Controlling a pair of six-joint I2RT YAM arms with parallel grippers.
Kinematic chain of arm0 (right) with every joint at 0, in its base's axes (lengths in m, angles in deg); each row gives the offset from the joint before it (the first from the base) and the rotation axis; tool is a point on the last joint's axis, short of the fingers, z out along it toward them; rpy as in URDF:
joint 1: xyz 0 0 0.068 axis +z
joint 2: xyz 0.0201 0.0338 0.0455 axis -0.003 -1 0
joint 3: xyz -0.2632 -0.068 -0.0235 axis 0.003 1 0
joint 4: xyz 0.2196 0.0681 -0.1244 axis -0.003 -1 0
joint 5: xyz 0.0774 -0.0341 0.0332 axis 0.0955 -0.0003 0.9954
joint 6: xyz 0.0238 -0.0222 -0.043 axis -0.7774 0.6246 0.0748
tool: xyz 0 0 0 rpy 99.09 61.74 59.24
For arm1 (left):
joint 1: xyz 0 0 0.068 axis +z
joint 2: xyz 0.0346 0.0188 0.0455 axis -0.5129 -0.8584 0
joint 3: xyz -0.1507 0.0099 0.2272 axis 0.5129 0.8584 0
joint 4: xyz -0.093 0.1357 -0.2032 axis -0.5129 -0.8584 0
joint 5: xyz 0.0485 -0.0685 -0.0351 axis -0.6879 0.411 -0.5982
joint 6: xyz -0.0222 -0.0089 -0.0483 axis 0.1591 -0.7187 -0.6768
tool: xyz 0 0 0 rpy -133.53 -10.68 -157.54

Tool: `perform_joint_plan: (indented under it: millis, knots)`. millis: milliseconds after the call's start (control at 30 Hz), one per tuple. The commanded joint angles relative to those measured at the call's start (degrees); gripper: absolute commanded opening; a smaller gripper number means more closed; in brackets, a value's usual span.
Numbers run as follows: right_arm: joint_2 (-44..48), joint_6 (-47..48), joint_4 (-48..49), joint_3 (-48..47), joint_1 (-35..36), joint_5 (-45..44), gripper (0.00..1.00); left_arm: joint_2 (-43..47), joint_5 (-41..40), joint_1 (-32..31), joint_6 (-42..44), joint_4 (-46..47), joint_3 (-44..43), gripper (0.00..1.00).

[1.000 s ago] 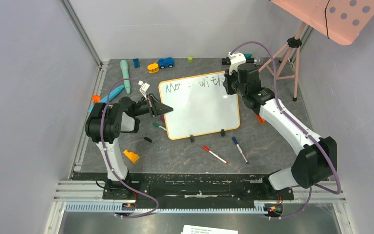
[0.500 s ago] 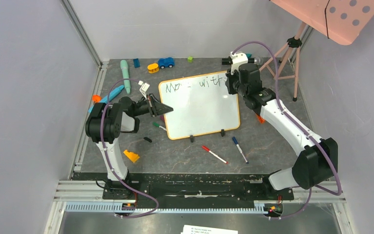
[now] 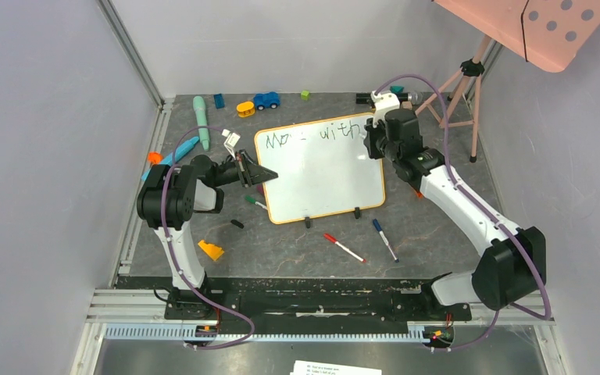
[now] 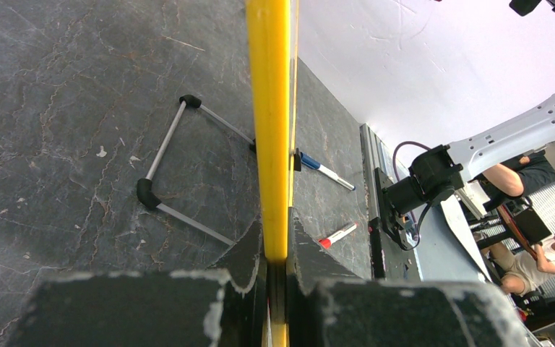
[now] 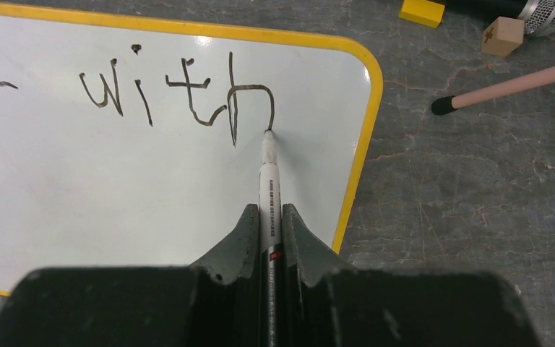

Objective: Write a sentence on the whiteboard

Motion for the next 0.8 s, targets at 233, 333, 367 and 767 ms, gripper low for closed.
perform_joint_plan:
  millis: [233, 333, 367, 767]
  knots:
    - [2.4, -0.2, -3.9, -6.2, -0.4, 2.3, 0.0, 0.2, -0.4, 0.2, 6.8, 3.8, -0.4, 0.02]
    - [4.0, -0.6, -4.6, -7.1, -0.3, 4.7, 0.0, 0.2, -0.4, 0.3, 6.9, 3.8, -0.3, 0.02]
    - [4.6, -0.9, -4.5, -6.5, -0.3, 5.5, 0.0, 0.3, -0.5, 0.3, 6.9, 3.8, -0.4, 0.02]
    - [7.2, -5.2, 0.6, -0.5, -0.3, 10.9, 0.0, 1.2, -2.1, 0.4, 7.8, 3.8, 1.7, 0.02]
